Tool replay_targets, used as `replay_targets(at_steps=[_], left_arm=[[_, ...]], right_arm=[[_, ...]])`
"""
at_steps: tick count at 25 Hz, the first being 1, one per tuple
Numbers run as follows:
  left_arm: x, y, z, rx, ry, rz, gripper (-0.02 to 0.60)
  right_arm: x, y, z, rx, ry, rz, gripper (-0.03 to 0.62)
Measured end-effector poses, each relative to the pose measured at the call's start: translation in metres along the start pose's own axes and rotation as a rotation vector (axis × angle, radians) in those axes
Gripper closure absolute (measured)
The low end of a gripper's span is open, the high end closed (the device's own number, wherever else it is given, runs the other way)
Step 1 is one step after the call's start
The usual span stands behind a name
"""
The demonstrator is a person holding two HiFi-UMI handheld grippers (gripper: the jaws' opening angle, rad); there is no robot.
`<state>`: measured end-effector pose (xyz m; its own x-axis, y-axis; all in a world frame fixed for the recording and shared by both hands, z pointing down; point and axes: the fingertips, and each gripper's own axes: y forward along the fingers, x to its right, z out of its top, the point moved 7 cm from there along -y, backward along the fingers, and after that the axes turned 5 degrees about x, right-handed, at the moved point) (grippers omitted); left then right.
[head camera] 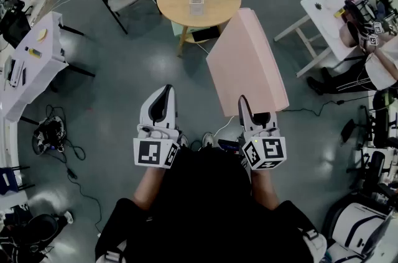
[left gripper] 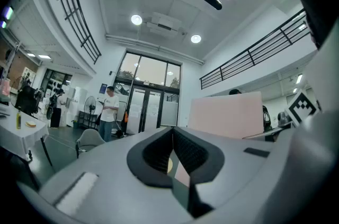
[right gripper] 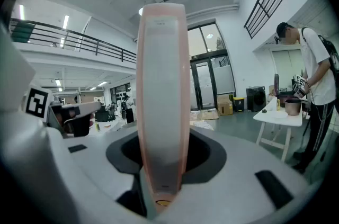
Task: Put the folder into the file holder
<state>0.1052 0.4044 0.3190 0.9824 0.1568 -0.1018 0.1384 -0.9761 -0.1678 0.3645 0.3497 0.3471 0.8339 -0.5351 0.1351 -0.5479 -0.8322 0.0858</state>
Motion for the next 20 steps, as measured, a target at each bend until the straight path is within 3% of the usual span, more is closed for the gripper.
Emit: replay_targets(at_steps=[20], left_arm=[[-0.017, 0.001, 0.004, -0.003, -0.005, -0.024, 0.575]], right_arm=[[-0.019, 0.011, 0.005, 0.013, -0.005, -0.016, 0.448]])
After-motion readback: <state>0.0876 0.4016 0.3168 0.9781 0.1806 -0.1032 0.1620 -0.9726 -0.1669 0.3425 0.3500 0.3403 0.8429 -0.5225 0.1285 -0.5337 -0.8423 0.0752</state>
